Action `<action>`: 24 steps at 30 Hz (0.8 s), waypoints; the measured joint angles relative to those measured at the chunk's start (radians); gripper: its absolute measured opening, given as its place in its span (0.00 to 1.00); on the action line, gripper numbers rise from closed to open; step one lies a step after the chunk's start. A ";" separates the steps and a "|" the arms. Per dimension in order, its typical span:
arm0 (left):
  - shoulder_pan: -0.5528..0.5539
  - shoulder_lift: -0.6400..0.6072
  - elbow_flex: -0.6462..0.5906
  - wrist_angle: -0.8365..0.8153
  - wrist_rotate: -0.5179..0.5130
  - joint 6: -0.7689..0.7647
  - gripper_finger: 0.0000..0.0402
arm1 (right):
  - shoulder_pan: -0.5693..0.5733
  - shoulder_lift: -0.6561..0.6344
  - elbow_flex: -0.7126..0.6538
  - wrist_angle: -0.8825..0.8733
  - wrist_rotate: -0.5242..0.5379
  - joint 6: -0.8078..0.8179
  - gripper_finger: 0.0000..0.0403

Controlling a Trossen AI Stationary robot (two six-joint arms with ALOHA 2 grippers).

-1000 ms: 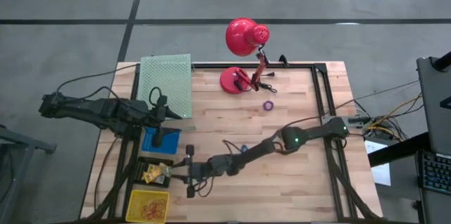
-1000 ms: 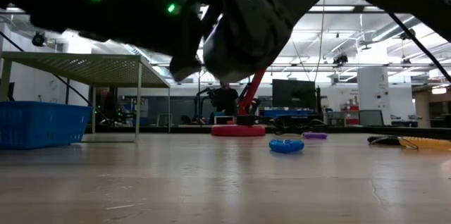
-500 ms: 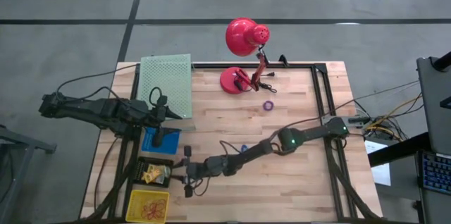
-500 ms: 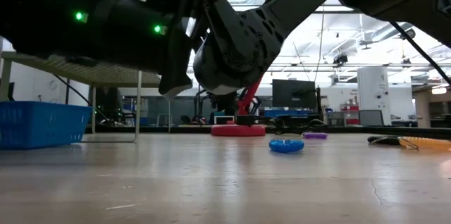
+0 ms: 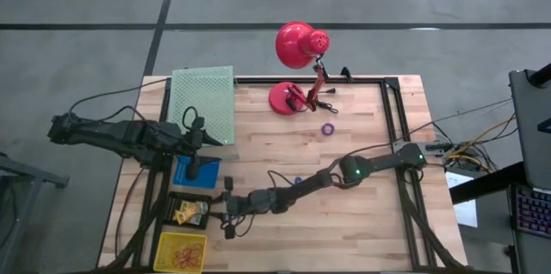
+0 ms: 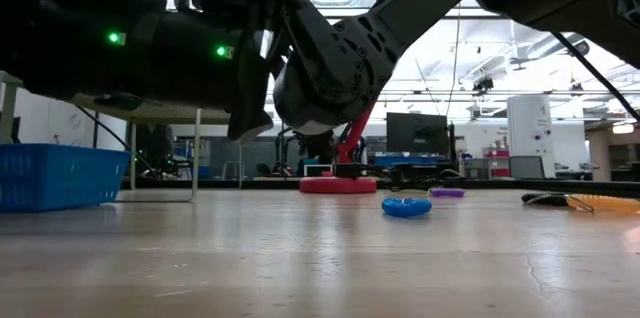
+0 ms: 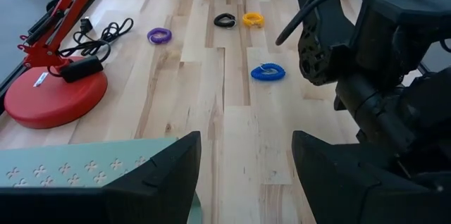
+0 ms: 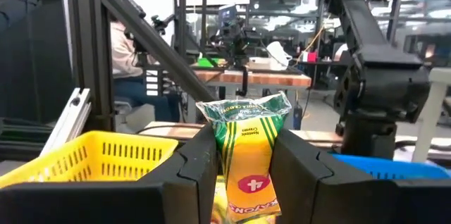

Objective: Pick & Place Office Desk Supplies
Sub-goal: Put the crayons box into the black bin

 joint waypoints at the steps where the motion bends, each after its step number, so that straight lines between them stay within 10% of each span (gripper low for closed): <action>1: 0.000 0.000 0.000 0.000 0.000 0.000 0.57 | 0.000 0.000 0.000 0.009 0.000 -0.007 0.27; 24: 0.000 0.000 0.000 -0.001 0.000 0.000 0.57 | -0.018 0.000 0.017 -0.086 -0.004 0.084 0.27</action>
